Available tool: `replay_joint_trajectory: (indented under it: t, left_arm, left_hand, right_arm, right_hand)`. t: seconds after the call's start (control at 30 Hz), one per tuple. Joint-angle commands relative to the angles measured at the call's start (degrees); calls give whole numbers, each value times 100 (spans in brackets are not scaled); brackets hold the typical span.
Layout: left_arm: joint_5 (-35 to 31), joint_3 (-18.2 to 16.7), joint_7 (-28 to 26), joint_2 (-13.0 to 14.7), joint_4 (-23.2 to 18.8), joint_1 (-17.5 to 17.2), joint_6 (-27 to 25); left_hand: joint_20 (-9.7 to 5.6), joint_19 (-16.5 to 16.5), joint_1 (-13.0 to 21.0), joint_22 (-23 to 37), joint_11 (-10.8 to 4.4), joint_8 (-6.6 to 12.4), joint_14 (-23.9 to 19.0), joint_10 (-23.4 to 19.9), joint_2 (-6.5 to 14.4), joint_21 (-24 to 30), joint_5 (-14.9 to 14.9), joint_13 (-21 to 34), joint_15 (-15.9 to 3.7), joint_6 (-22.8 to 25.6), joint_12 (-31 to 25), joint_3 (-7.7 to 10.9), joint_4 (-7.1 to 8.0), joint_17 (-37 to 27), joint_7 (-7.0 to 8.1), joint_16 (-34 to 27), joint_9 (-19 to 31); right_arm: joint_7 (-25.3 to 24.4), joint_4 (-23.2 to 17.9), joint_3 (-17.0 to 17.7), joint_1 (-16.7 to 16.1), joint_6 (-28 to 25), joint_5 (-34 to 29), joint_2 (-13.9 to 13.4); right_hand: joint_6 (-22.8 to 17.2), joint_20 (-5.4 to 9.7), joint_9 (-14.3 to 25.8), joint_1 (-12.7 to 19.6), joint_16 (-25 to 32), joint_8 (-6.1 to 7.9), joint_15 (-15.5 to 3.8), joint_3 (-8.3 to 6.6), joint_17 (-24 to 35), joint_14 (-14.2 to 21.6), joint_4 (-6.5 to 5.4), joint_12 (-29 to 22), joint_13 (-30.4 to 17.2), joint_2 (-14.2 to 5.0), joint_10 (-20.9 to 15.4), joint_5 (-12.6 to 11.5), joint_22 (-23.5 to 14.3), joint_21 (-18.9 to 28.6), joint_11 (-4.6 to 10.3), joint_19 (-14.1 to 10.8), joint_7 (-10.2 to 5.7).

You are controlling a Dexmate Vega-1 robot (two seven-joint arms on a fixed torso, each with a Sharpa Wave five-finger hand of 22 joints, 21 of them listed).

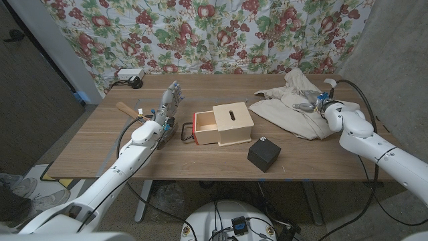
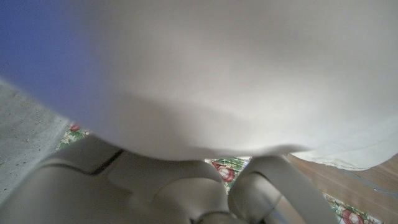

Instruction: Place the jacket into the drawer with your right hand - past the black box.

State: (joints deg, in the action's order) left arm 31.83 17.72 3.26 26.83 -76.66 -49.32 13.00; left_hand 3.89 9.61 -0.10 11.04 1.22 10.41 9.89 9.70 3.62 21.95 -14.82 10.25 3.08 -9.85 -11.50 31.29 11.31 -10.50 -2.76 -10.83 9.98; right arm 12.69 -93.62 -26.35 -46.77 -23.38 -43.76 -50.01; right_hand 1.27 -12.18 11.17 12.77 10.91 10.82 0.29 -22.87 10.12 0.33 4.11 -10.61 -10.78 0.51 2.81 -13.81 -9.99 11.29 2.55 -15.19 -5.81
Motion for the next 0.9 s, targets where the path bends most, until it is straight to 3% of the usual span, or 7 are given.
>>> replay_joint_trajectory:
  t: [0.03,0.5,0.63,0.67,0.7,0.8,0.9]
  left_arm:
    - [-26,18,6,-2,-2,19,6]
    - [6,18,43,-16,-11,20,13]
    - [-17,29,36,-14,-19,26,16]
    - [-13,29,47,-17,-11,28,25]
    - [-11,29,39,-20,-15,25,18]
    - [-20,26,24,-21,-15,20,28]
    - [-2,24,39,-16,-22,19,6]
  left_hand:
    - [46,181,11,20,35,17,743,788,727,-3,5,32,26,-754,-1,54,1,-10,17,-11,24]
    - [53,181,11,20,28,18,745,784,728,-9,5,32,26,-753,-2,57,1,-11,21,-9,25]
    - [55,177,11,21,33,20,745,783,728,-9,5,32,25,-747,-3,57,2,-11,22,-10,25]
    - [57,174,11,21,36,20,742,784,728,-9,5,32,31,-747,-2,58,2,-11,22,-11,25]
    - [55,179,11,21,27,19,746,784,728,-11,5,32,27,-750,-2,58,2,-11,22,-9,25]
    - [52,174,10,21,31,19,742,784,728,-10,5,32,28,-749,-2,58,2,-11,23,-11,25]
    - [55,175,10,21,34,19,741,780,727,-12,6,32,31,-748,-4,58,2,-11,25,-11,25]
  right_arm:
    - [52,80,-60,41,-27,32,11]
    - [366,79,-146,154,-153,28,-19]
    - [569,107,-189,240,-224,52,2]
    - [547,111,-194,241,-222,44,3]
    - [588,119,-204,258,-215,57,-1]
    - [602,131,-223,282,-236,52,11]
    - [548,138,-241,287,-238,26,16]
  right_hand:
    - [-24,-10,21,55,42,48,17,-6,21,85,25,-41,-10,23,7,-52,-34,64,-1,-95,-110]
    - [-21,17,22,90,79,51,10,-5,21,216,53,-46,-10,-35,0,-66,-53,160,2,-383,-79]
    - [-22,36,24,124,116,57,23,23,20,419,101,-65,-11,-68,-45,-71,-75,364,-46,-1022,-35]
    - [-38,35,25,164,123,66,-4,24,20,513,135,-99,-11,-95,-164,-74,-73,459,-79,-1356,-2]
    - [-106,69,22,240,190,89,-106,11,35,829,192,-117,-9,-161,-312,-70,-65,638,-83,-1990,46]
    - [-213,144,20,459,242,117,-209,-75,40,1221,322,-157,-15,-252,-627,-81,-42,851,-102,-2814,56]
    - [-455,586,17,730,335,171,-293,-189,72,1704,425,-178,-22,-383,-943,-76,-44,1019,-180,-3510,197]
